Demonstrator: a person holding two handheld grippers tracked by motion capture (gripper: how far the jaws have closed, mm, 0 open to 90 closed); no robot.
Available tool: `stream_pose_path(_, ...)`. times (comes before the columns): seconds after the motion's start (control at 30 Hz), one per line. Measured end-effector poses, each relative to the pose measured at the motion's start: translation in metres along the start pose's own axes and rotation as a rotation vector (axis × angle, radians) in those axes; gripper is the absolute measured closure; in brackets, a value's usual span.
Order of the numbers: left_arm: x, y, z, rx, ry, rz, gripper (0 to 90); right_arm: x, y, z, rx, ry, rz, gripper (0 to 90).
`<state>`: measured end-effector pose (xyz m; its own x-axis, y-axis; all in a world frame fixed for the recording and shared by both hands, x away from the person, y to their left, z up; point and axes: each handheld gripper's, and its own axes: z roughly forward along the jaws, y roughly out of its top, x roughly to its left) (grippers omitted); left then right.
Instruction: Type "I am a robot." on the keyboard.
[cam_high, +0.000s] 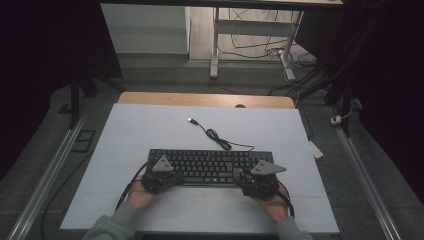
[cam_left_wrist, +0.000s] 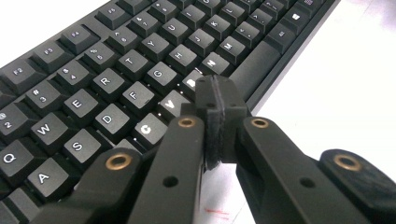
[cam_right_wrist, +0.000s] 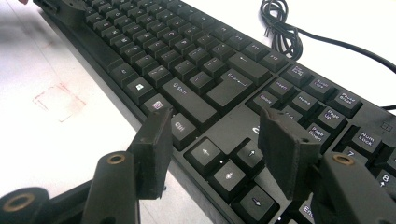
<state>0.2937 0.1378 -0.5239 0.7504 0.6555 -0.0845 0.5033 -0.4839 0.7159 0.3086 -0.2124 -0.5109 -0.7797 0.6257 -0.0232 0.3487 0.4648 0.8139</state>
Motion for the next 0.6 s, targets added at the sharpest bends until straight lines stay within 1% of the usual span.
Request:
stream_pose_path(0.13, 0.0007, -0.0002, 0.0024, 0.002, 0.000, -0.008, 89.1, -0.0001, -0.0001, 0.0003, 0.000, 0.001, -0.001, 44.9)
stream_pose_path(0.37, 0.0008, -0.0003, 0.0029, 0.002, 0.000, -0.009, 89.1, -0.0001, -0.0001, 0.0005, 0.000, 0.000, 0.002, 44.9)
stream_pose_path(0.43, 0.0009, -0.0003, 0.0032, 0.005, 0.001, -0.006, 89.1, 0.0000, 0.0000, 0.0003, 0.005, -0.002, -0.001, 44.9)
stream_pose_path(0.47, 0.0006, -0.0005, 0.0042, 0.016, 0.006, -0.002, 89.1, 0.0001, 0.0000, 0.0004, 0.006, -0.003, -0.002, 44.8)
stream_pose_path(0.5, 0.0003, -0.0012, 0.0051, 0.015, 0.009, 0.006, 89.1, 0.0001, 0.0000, 0.0005, 0.007, -0.002, -0.002, 44.8)
stream_pose_path(0.6, 0.0002, -0.0009, 0.0051, 0.015, 0.010, 0.006, 89.2, -0.0001, 0.0000, 0.0006, 0.012, -0.003, -0.005, 44.8)
